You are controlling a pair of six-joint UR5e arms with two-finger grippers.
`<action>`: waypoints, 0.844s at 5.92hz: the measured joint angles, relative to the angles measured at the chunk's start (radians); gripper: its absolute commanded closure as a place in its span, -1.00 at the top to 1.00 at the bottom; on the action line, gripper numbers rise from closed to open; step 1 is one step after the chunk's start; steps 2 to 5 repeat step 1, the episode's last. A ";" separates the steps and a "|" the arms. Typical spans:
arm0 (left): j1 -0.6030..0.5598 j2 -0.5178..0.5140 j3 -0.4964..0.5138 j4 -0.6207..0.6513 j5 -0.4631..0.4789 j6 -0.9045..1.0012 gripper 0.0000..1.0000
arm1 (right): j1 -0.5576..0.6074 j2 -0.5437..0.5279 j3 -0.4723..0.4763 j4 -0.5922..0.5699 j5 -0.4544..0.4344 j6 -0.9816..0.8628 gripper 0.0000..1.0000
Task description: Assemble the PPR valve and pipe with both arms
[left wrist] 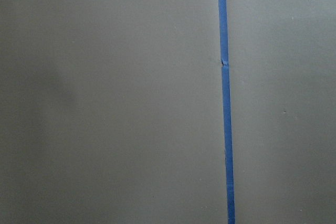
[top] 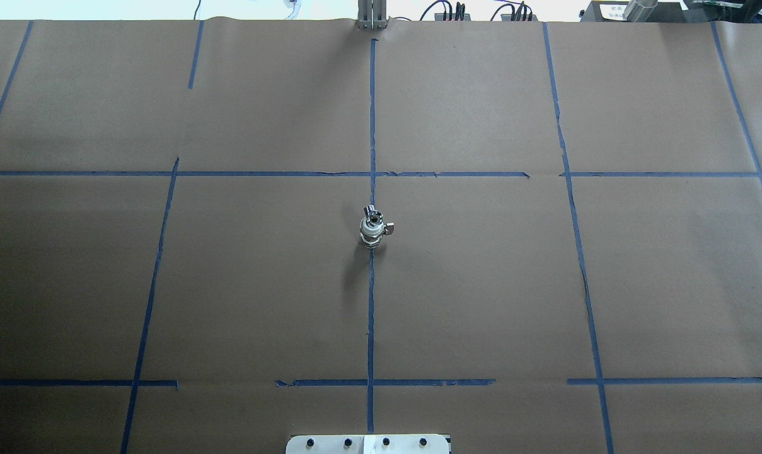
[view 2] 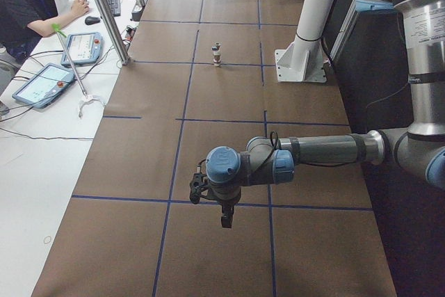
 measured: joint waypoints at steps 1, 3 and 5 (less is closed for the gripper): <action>0.000 -0.001 0.000 0.000 0.000 0.000 1.00 | 0.000 0.000 -0.002 0.001 0.007 0.000 1.00; 0.000 -0.001 0.000 0.000 0.000 0.000 1.00 | 0.000 0.000 -0.002 0.001 0.007 0.000 1.00; 0.000 -0.001 0.000 0.000 0.000 0.000 1.00 | 0.000 0.000 -0.002 0.001 0.007 0.000 1.00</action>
